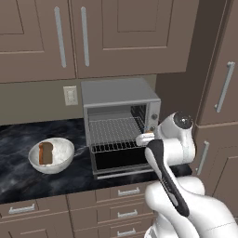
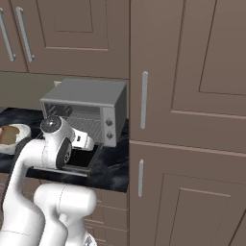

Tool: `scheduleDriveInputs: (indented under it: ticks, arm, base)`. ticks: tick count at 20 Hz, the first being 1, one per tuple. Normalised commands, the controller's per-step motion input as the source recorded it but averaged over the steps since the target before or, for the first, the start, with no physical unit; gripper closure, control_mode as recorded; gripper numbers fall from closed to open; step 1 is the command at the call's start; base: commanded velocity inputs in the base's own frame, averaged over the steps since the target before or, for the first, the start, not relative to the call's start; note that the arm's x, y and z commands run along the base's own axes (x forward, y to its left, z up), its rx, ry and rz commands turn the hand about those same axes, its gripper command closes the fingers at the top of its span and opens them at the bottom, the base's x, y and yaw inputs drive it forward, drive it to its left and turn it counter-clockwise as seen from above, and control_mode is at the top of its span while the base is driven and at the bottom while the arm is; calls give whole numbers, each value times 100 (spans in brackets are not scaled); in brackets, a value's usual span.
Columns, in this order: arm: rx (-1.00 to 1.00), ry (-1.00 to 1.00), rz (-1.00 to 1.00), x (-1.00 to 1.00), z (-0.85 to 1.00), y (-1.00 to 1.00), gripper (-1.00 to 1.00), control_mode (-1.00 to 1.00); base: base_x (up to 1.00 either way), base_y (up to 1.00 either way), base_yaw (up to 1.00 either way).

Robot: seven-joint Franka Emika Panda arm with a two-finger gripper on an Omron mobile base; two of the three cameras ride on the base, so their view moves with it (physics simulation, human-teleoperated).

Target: Pick up the heated bread from the toaster oven and place it in the bowl. Then move the bread bowl to the dining counter.

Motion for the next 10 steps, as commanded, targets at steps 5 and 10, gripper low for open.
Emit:
scheduleDriveInputs:
  ticks: [5,10]
  arm:
    - [0,-12,6,-48,87,30,100,-100]
    - [0,0,2,-42,77,50,100,-100]
  base:
    - [0,0,0]
    - [0,0,0]
